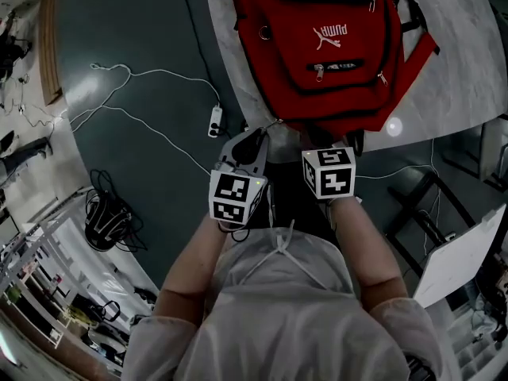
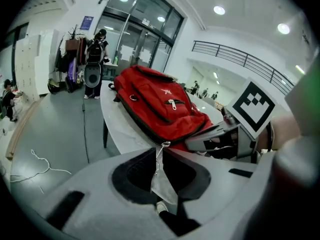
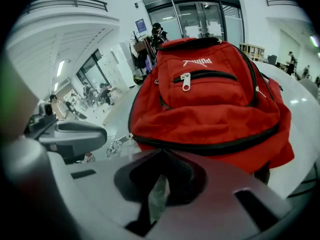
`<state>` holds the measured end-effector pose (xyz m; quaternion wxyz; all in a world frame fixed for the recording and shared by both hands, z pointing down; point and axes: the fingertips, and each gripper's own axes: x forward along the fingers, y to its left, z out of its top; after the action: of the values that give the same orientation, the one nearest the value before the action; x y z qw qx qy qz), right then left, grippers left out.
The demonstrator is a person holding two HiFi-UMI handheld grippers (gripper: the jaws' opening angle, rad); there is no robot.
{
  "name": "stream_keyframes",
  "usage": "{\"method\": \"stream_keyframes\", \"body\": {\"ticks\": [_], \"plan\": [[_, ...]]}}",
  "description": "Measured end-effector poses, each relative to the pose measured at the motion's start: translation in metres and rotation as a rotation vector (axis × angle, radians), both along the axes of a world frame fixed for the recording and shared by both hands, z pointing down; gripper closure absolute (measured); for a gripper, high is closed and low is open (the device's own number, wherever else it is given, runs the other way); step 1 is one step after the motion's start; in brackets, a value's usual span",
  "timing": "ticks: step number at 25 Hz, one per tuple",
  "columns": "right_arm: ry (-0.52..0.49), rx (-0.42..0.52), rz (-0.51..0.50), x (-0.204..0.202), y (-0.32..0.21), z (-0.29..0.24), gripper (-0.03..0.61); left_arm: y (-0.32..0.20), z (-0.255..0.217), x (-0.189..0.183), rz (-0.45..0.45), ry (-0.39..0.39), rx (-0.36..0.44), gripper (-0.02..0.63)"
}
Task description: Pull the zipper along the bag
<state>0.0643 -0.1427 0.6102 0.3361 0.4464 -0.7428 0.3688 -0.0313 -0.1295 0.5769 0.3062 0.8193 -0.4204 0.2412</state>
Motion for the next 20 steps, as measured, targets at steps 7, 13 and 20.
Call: {"method": "stream_keyframes", "body": {"ticks": [7,13,20], "plan": [[-0.023,-0.056,-0.006,-0.004,0.002,0.002,0.551,-0.002,0.022,0.012,0.146,-0.111,-0.055,0.449],[-0.047,-0.123,-0.027,-0.003,0.001,0.002,0.551,-0.009,0.036,0.017,0.222,-0.269,-0.071,0.453],[-0.046,-0.136,-0.05,-0.003,0.001,0.003,0.551,-0.008,0.046,0.024,0.204,-0.328,-0.094,0.583]]}}
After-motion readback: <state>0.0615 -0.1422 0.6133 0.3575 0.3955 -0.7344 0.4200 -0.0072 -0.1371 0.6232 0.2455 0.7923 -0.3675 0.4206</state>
